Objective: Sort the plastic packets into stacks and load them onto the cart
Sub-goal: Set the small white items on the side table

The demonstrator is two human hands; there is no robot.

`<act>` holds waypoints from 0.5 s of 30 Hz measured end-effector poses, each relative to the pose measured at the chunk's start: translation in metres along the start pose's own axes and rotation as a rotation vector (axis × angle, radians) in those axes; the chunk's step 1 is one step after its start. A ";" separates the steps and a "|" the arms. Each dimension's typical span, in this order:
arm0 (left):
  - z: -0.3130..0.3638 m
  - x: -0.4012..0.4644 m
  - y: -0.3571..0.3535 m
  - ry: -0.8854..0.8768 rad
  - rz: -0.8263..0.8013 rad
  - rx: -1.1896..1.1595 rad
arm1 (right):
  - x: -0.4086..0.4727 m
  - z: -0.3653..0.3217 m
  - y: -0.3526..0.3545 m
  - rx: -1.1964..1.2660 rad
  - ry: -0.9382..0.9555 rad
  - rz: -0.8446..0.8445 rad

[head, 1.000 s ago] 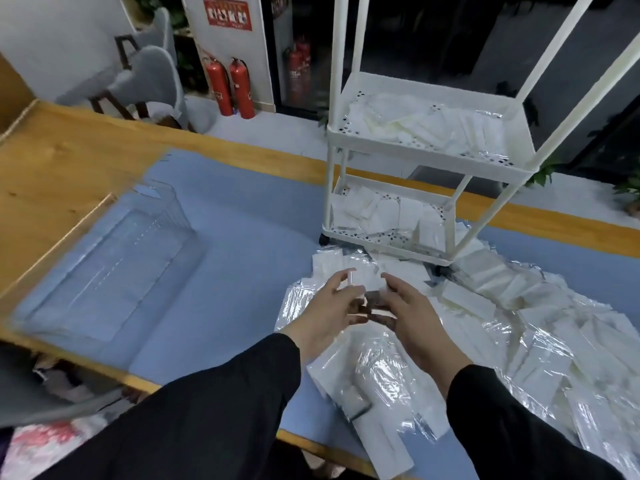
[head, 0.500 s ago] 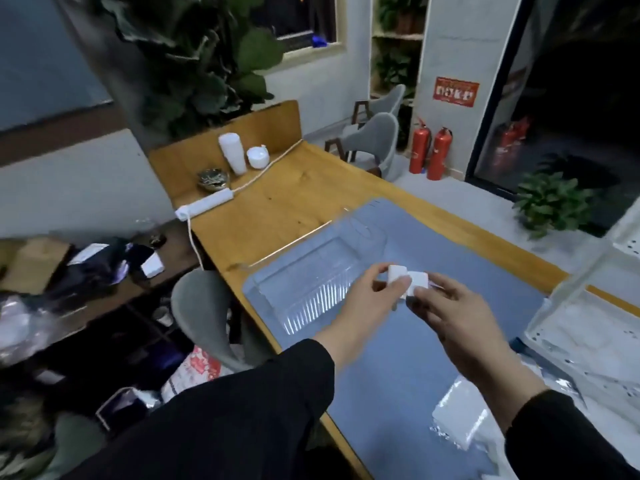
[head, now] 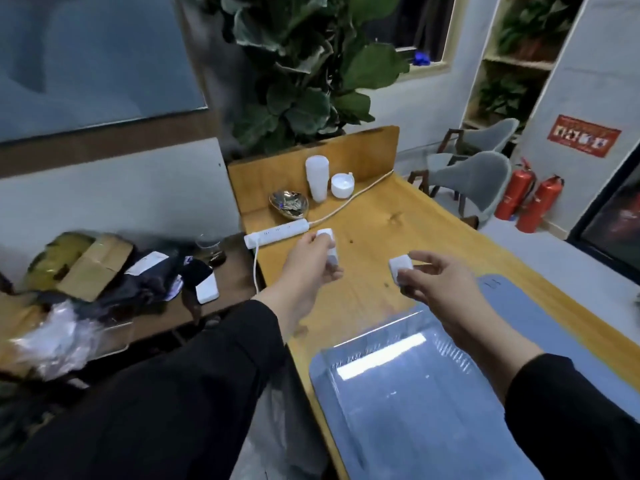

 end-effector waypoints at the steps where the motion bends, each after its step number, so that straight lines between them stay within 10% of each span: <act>1: -0.001 0.030 0.013 0.016 0.022 0.028 | 0.029 0.002 -0.016 -0.046 -0.007 -0.011; 15: -0.091 0.322 0.136 0.022 0.301 0.751 | 0.326 0.091 -0.222 -0.686 0.032 -0.120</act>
Point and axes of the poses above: each hand's wrist, its own x-axis towards the middle knuckle, its own y-axis out of the back of the hand, z = x × y, the point moved 2 cm from there along x, towards the middle knuckle, and after that the axes turned 11 degrees about -x, right-handed, at the moved point
